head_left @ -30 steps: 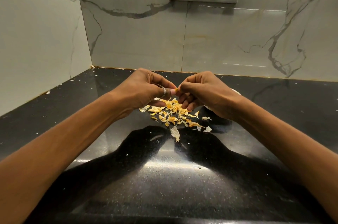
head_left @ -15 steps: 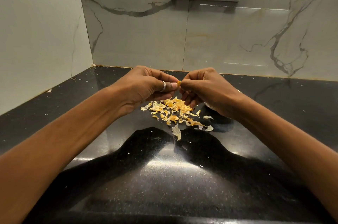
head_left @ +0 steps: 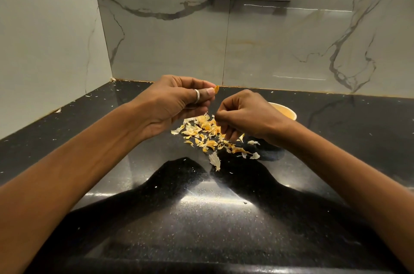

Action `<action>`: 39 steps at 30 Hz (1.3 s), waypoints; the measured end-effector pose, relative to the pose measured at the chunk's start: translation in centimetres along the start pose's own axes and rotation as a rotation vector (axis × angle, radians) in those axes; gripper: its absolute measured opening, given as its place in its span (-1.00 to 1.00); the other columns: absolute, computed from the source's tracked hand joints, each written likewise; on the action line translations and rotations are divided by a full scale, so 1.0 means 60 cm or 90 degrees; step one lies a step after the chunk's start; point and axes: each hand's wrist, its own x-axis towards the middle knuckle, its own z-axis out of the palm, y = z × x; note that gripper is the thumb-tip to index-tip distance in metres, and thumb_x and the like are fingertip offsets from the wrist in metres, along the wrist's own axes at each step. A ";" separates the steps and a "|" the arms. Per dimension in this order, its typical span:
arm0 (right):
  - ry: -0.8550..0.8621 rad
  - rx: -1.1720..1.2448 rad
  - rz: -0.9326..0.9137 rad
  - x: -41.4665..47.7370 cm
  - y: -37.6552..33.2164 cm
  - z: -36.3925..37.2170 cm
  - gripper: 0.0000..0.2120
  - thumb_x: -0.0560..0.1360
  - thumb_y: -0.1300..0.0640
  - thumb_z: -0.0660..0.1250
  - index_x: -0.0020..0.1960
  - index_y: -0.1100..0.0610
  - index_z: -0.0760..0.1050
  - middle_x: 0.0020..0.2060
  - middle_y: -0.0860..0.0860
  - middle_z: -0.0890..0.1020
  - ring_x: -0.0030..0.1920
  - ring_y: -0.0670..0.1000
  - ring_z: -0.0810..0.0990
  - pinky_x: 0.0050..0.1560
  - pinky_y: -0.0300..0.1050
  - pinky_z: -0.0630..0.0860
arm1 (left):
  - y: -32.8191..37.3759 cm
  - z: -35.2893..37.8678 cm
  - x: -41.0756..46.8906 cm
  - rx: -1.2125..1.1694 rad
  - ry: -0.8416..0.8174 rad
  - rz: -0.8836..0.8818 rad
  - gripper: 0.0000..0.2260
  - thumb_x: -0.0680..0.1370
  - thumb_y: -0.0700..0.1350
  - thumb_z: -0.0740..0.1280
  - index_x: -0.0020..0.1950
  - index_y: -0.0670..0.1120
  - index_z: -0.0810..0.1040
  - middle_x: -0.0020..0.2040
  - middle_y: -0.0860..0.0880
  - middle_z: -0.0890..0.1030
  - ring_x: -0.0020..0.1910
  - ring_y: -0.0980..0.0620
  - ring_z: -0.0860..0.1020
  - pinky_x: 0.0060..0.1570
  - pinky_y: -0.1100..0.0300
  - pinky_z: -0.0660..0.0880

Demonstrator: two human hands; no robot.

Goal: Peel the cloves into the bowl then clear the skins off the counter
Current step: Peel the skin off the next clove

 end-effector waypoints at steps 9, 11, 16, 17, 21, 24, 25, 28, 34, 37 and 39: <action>-0.007 -0.105 -0.014 -0.004 -0.005 0.002 -0.87 0.49 0.21 0.46 -0.14 0.28 0.60 -0.35 0.15 0.70 -0.37 0.02 0.71 -0.39 -0.22 0.60 | -0.011 0.002 0.003 0.066 0.040 -0.011 -0.87 0.51 -0.24 0.46 0.04 -0.21 0.69 -0.16 -0.10 0.68 -0.23 0.11 0.65 -0.28 0.30 0.61; -0.011 -0.121 -0.031 -0.003 -0.002 0.000 -0.91 0.51 0.22 0.45 -0.11 0.26 0.61 -0.33 0.15 0.70 -0.37 0.00 0.71 -0.36 -0.19 0.63 | -0.012 0.001 0.003 0.080 0.048 -0.014 -0.88 0.50 -0.23 0.46 0.03 -0.20 0.69 -0.17 -0.09 0.68 -0.24 0.11 0.64 -0.28 0.30 0.60; 0.031 -0.140 -0.079 0.001 0.002 -0.003 -0.92 0.57 0.25 0.36 -0.04 0.24 0.62 -0.26 0.11 0.70 -0.35 -0.04 0.71 -0.33 -0.09 0.68 | -0.019 -0.001 0.006 0.106 0.075 -0.036 -0.88 0.52 -0.26 0.45 0.05 -0.22 0.67 -0.11 -0.14 0.68 -0.18 0.06 0.66 -0.27 0.27 0.63; 0.051 -0.142 -0.093 0.002 0.002 -0.002 -0.91 0.58 0.23 0.36 -0.04 0.24 0.62 -0.26 0.11 0.70 -0.36 -0.04 0.71 -0.34 -0.08 0.68 | -0.019 -0.001 0.006 0.103 0.080 -0.041 -0.88 0.53 -0.27 0.43 0.05 -0.23 0.67 -0.11 -0.15 0.68 -0.18 0.05 0.66 -0.27 0.26 0.63; 0.108 -0.092 -0.122 0.005 0.004 -0.004 -0.91 0.58 0.20 0.39 0.03 0.22 0.60 -0.27 0.10 0.70 -0.37 -0.02 0.70 -0.37 -0.05 0.67 | -0.018 0.002 0.005 0.093 0.087 -0.052 -0.89 0.54 -0.29 0.40 0.04 -0.23 0.66 -0.04 -0.20 0.69 -0.11 0.00 0.68 -0.29 0.27 0.63; 0.109 -0.071 -0.151 0.005 0.004 -0.004 -0.88 0.55 0.19 0.43 0.06 0.23 0.61 -0.26 0.06 0.69 -0.34 -0.06 0.70 -0.37 -0.17 0.64 | -0.018 0.004 0.004 0.083 0.086 -0.060 -0.89 0.54 -0.30 0.39 0.06 -0.23 0.65 0.03 -0.24 0.70 -0.05 -0.03 0.68 -0.30 0.28 0.62; 0.110 -0.071 -0.159 0.006 0.004 -0.003 -0.87 0.54 0.20 0.44 0.06 0.23 0.61 -0.26 0.05 0.69 -0.33 -0.08 0.70 -0.37 -0.22 0.62 | -0.018 0.004 0.004 0.078 0.086 -0.063 -0.89 0.54 -0.31 0.39 0.06 -0.23 0.64 0.03 -0.25 0.69 -0.06 -0.03 0.68 -0.30 0.28 0.62; 0.119 -0.077 -0.171 0.008 0.006 -0.002 -0.85 0.52 0.19 0.46 0.06 0.22 0.61 -0.24 0.03 0.69 -0.33 -0.11 0.69 -0.37 -0.27 0.59 | -0.017 0.005 0.004 0.065 0.079 -0.066 -0.88 0.55 -0.33 0.37 0.06 -0.24 0.64 0.01 -0.24 0.69 -0.12 0.01 0.68 -0.31 0.29 0.61; 0.130 -0.053 -0.177 0.011 0.013 -0.001 -0.87 0.53 0.18 0.45 0.06 0.19 0.63 -0.20 0.01 0.69 -0.25 -0.09 0.70 -0.33 -0.24 0.61 | -0.019 0.008 0.003 0.057 0.051 -0.074 -0.88 0.58 -0.35 0.33 0.07 -0.24 0.62 -0.13 -0.16 0.70 -0.22 0.06 0.67 -0.30 0.27 0.63; 0.130 -0.038 -0.171 0.011 0.013 -0.002 -0.86 0.54 0.17 0.44 0.07 0.18 0.64 -0.19 0.01 0.70 -0.23 -0.09 0.70 -0.32 -0.24 0.61 | -0.019 0.010 0.001 0.059 0.040 -0.081 -0.88 0.59 -0.34 0.33 0.09 -0.24 0.61 -0.16 -0.14 0.68 -0.25 0.08 0.68 -0.32 0.28 0.61; 0.135 -0.034 -0.167 0.012 0.013 -0.002 -0.87 0.55 0.17 0.44 0.06 0.19 0.64 -0.19 0.02 0.70 -0.23 -0.07 0.70 -0.31 -0.22 0.62 | -0.019 0.010 0.000 0.065 0.030 -0.079 -0.88 0.59 -0.33 0.33 0.09 -0.24 0.61 -0.18 -0.13 0.68 -0.25 0.09 0.68 -0.31 0.27 0.62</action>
